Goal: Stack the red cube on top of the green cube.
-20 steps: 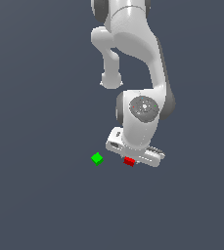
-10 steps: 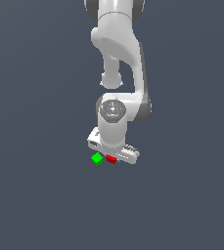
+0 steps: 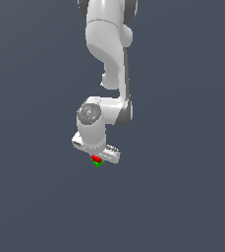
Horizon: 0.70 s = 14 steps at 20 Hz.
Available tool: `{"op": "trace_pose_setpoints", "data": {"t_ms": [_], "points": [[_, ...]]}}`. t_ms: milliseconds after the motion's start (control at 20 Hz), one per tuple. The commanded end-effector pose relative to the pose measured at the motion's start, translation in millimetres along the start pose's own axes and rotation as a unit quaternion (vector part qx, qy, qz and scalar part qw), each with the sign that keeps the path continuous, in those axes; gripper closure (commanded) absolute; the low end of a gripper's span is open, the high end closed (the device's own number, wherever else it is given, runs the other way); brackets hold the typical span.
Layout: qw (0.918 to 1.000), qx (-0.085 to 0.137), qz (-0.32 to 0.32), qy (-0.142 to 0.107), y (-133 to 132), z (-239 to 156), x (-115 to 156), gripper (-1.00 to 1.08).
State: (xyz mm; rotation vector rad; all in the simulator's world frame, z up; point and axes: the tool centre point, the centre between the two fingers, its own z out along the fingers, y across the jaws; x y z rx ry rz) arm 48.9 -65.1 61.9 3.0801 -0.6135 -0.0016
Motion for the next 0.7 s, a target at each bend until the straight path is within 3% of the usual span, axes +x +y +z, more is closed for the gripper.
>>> {"op": "trace_pose_setpoints", "data": {"t_ms": [0,150,200,650], "points": [[1.0,0.001,-0.001,0.001,4.3,1.5,1.4,1.08],[1.0,0.001,-0.001,0.001,3.5,1.3,2.1,1.08],[1.0,0.001,-0.001,0.001,3.5,1.3,2.1,-0.92],[1.0,0.001,-0.001,0.001,3.5,1.3,2.1,-0.92]]}}
